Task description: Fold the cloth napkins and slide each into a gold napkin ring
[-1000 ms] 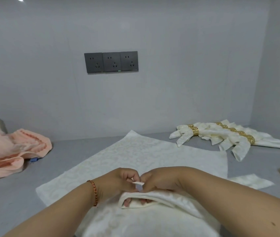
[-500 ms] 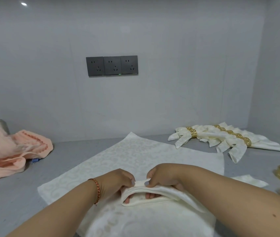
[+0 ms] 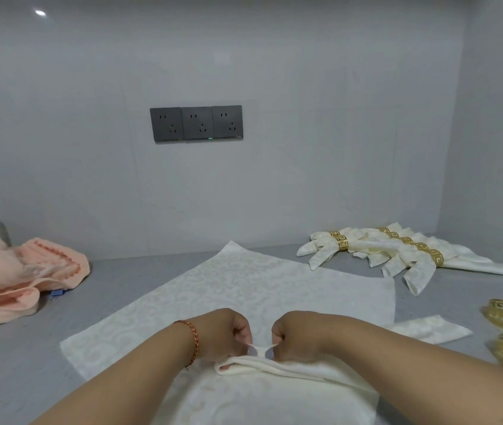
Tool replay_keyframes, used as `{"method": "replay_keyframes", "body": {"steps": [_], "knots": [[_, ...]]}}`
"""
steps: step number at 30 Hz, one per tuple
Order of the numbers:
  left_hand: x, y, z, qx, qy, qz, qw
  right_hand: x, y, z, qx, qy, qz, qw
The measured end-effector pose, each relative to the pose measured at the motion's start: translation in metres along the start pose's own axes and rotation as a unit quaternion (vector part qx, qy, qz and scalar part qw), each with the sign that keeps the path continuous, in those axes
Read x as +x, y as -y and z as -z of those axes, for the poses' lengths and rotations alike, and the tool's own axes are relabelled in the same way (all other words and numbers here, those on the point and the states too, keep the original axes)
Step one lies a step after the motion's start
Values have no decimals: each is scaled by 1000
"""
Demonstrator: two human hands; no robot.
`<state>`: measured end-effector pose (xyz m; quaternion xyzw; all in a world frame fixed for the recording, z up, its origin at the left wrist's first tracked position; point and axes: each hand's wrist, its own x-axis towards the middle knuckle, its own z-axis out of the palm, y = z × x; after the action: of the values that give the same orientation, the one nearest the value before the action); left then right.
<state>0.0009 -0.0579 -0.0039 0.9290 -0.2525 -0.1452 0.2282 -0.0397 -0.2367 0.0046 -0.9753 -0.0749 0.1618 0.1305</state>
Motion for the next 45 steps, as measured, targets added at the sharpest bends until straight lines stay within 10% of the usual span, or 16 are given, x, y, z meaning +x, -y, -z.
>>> {"method": "replay_keyframes", "body": {"steps": [7,45], "knots": [[-25,12,-42,148,-310,-201,917,1,2,-5,-37,-13,-9,999],[-37,7,-62,380,-297,-247,841,-4,-58,42,-85,120,13,989]]}}
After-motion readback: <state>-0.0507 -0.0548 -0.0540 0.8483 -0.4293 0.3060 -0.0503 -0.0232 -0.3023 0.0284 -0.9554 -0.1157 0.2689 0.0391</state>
